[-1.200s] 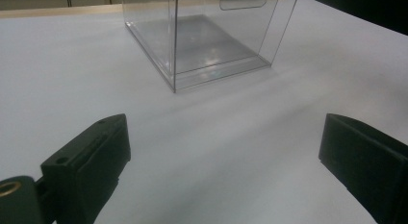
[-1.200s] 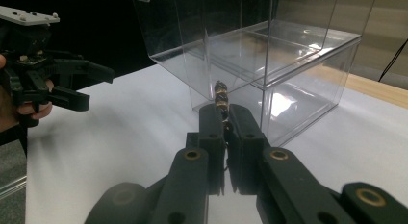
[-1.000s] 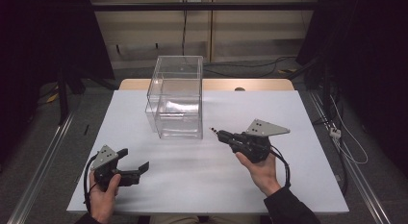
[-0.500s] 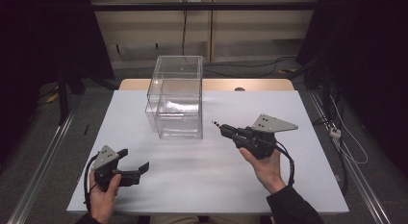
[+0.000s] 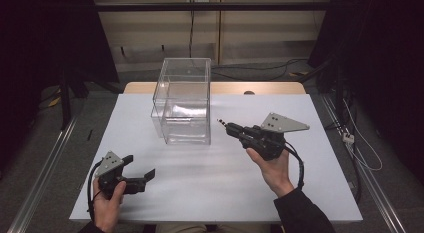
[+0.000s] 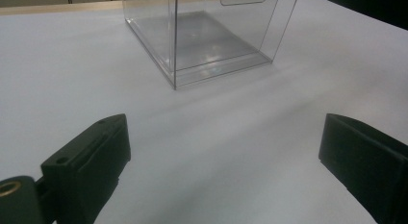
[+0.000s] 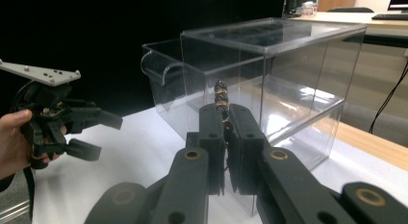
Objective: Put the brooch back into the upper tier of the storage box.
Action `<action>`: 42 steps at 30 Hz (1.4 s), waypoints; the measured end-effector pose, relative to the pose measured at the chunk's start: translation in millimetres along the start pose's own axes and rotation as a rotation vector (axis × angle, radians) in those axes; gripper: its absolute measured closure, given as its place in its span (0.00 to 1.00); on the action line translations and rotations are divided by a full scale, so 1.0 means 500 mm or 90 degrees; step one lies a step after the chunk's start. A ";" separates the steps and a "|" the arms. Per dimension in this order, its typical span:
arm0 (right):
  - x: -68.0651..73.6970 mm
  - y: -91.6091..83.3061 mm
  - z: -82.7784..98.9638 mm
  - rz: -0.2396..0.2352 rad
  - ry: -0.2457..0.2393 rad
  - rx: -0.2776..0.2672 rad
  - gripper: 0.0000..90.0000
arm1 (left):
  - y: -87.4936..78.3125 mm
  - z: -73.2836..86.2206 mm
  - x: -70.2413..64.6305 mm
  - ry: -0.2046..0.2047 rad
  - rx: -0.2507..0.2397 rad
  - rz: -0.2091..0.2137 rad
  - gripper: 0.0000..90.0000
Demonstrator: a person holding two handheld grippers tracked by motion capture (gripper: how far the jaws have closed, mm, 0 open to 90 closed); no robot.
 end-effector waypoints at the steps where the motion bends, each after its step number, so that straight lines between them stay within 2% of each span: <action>1: 0.001 0.002 -0.003 -0.001 0.000 -0.001 0.95 | 0.000 0.000 0.000 -0.001 -0.002 0.000 0.04; 14: 0.008 0.020 -0.045 -0.004 -0.011 -0.036 0.95 | 0.000 -0.001 0.001 0.000 -0.002 0.001 0.04; 22: 0.008 0.031 -0.067 -0.004 -0.017 -0.044 0.95 | -0.001 -0.001 0.000 0.000 -0.002 0.002 0.04; 36: 0.013 0.057 -0.101 -0.008 -0.036 -0.046 0.95 | 0.000 0.000 0.000 0.000 0.000 0.003 0.04; 42: 0.014 0.071 -0.111 -0.013 -0.034 -0.043 0.95 | 0.000 0.000 -0.001 0.000 0.002 0.004 0.04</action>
Point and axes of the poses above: each handheld gripper's, and its own axes: y roughly forward along the jaws, z roughly out of its underside, x roughly to its left, the point moved 9 cm from there along y, roughly forward along the jaws, and after that the axes turned 2 degrees about -x, right-handed, at the moved point
